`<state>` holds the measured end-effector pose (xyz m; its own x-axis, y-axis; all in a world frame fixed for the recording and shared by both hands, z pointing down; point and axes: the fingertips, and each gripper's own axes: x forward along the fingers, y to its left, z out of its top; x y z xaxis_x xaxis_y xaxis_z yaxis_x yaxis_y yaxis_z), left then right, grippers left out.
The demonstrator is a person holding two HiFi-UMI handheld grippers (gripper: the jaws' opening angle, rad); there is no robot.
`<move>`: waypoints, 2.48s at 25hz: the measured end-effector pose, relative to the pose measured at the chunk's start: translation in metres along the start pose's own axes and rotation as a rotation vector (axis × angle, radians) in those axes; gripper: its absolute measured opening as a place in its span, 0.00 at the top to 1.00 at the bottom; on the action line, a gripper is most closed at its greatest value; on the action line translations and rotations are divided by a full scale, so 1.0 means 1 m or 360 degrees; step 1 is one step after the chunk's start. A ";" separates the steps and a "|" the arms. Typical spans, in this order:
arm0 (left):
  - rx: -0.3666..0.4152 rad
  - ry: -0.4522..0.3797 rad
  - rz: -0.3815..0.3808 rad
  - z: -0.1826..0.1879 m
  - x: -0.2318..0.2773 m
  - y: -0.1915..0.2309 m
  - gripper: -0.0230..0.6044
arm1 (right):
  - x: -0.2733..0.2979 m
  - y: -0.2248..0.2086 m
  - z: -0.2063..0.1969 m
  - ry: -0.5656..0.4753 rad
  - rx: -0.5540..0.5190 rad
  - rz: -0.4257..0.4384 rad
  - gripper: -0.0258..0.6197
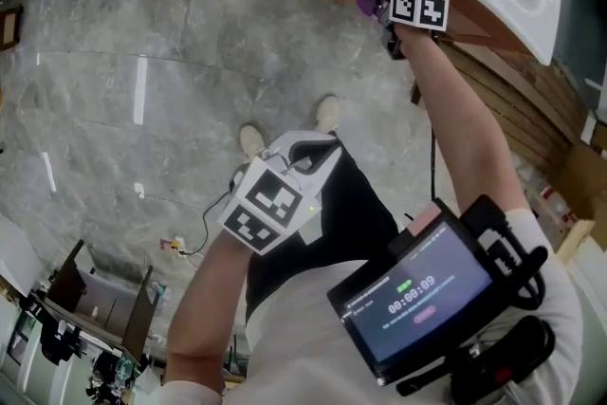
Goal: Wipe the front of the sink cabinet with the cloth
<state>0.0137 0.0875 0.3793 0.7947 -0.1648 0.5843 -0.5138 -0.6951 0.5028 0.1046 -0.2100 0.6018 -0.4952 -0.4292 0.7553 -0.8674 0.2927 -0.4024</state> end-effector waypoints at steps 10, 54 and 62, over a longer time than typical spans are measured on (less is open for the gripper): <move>-0.0073 -0.0062 0.0069 -0.023 -0.029 0.014 0.96 | 0.057 0.086 0.022 0.0018 -0.0125 0.0117 0.85; 0.0279 0.0281 -0.0417 0.042 0.145 -0.061 0.96 | -0.207 -0.307 -0.138 -0.0179 0.0562 -0.0590 0.85; 0.0284 0.0323 -0.0411 0.043 0.158 -0.064 0.96 | -0.188 -0.319 -0.119 -0.0162 0.0522 -0.0573 0.85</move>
<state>0.1862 0.0756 0.4122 0.8012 0.1616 0.5762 -0.2263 -0.8095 0.5417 0.4804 -0.1211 0.6495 -0.1492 -0.5395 0.8287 -0.9457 -0.1668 -0.2789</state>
